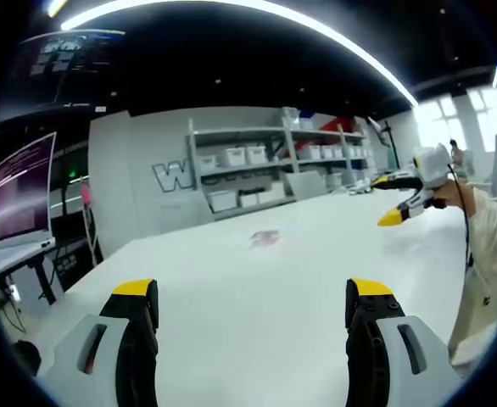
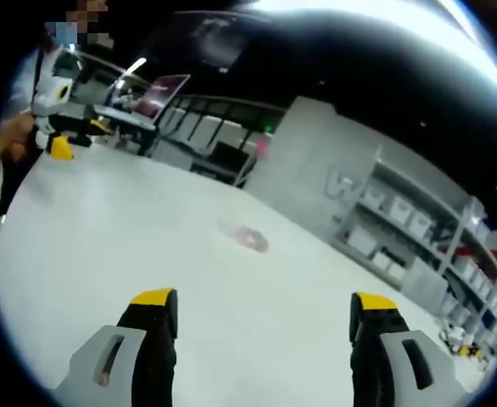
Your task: Open the resealable bag by pulling the two sides of the seal apart until the entire bag opening is separated and visibly accessible.
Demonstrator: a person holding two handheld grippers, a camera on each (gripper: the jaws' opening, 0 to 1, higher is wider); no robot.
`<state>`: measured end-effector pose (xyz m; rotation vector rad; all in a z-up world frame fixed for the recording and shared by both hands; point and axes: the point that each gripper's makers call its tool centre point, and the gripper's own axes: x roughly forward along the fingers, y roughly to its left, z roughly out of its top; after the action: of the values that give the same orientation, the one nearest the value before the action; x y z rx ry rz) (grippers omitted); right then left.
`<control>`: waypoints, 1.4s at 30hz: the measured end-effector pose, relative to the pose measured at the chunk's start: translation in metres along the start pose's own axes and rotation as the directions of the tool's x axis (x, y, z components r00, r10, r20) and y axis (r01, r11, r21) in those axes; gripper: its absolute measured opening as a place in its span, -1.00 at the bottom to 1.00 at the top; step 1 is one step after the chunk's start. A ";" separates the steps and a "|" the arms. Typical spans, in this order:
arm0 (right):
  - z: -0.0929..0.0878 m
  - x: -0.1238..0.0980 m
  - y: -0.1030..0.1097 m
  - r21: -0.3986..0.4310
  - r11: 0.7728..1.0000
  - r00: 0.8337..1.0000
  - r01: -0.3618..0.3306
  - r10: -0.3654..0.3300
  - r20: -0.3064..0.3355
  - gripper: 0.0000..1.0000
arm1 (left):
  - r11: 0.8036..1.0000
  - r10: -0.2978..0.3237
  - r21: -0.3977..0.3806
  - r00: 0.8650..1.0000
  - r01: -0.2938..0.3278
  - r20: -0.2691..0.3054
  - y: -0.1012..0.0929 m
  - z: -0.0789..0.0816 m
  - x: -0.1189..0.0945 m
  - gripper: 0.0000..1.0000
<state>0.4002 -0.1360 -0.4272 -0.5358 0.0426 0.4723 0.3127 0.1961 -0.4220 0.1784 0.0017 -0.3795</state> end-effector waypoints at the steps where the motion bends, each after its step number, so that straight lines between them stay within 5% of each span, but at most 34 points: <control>1: 0.000 0.000 0.000 -0.002 1.000 1.000 0.000 0.000 0.001 0.68 | 1.000 0.000 0.000 1.000 0.000 -0.001 0.000 0.000 0.000 0.81; 42: 0.011 0.016 0.008 -0.092 0.995 0.999 -0.032 0.033 0.009 0.67 | 1.000 -0.011 0.002 1.000 0.011 -0.003 -0.004 0.000 0.002 0.81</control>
<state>0.4100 -0.1179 -0.4236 -0.6236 0.0196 0.5104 0.3134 0.1917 -0.4229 0.1810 0.0057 -0.3903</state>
